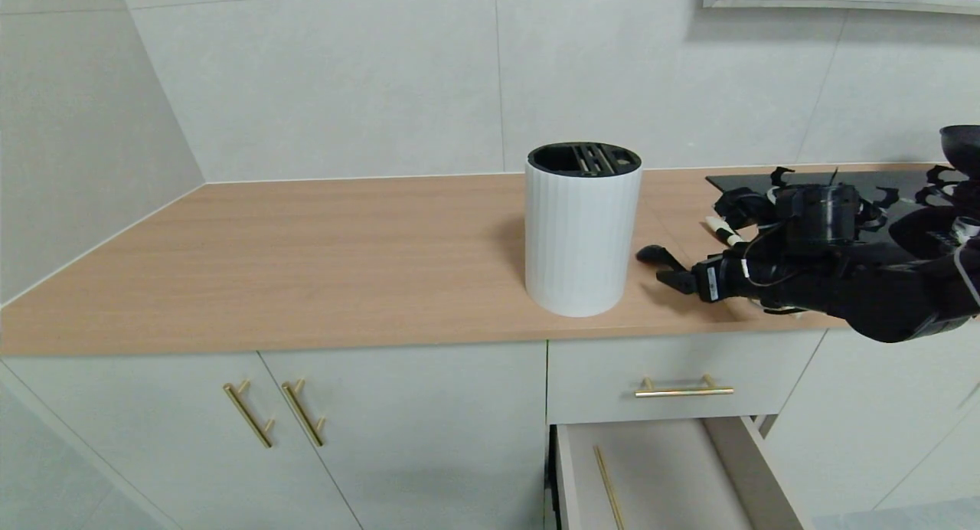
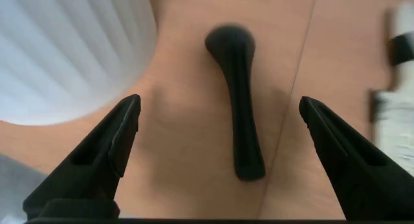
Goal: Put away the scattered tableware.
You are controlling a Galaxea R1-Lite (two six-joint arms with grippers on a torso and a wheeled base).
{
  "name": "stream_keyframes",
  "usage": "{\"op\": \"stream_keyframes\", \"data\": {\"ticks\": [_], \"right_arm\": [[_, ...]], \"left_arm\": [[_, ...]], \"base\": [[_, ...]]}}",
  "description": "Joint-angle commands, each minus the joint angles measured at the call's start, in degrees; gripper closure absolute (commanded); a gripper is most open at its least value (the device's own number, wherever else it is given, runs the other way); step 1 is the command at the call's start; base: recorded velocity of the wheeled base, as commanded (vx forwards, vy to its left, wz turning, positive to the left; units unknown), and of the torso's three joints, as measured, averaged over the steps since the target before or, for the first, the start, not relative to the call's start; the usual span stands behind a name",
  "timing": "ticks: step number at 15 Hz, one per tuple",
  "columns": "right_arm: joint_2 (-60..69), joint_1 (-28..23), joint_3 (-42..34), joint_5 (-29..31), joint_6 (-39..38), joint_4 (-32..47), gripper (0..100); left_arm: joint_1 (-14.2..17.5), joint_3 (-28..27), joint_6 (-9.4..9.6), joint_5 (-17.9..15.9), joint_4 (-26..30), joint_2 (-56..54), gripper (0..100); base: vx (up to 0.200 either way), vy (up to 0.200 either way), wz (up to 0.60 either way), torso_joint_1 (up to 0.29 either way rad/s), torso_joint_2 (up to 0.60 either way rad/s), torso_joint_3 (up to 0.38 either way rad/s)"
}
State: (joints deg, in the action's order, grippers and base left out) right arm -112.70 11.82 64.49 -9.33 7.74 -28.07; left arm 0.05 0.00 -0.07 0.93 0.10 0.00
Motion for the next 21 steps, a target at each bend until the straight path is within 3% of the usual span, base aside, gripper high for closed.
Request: {"op": "stream_keyframes", "data": {"ticks": [1,18,19,21], "right_arm": [[-2.61,-0.22,0.46,-0.08,-0.01,-0.14,0],[-5.16,-0.40,2.48,0.01,-1.94,-0.49,0],[-5.16,-0.40,2.57,0.01,-2.03,-0.58,100],[-5.07,-0.40,2.66,0.01,-2.12,-0.58,100]], "left_arm": [[0.04,0.00,-0.01,0.04,-0.01,0.00,0],[0.04,0.00,-0.01,0.04,-0.01,0.00,0],[0.04,0.00,-0.01,0.04,-0.01,0.00,0],[0.04,0.00,-0.01,0.04,-0.01,0.00,0]], "base": [[0.000,0.000,0.00,0.000,0.00,0.000],[0.000,0.000,0.00,0.000,0.00,0.000],[0.000,0.000,0.00,0.000,0.00,0.000],[0.000,0.000,0.00,0.000,0.00,0.000]]}}
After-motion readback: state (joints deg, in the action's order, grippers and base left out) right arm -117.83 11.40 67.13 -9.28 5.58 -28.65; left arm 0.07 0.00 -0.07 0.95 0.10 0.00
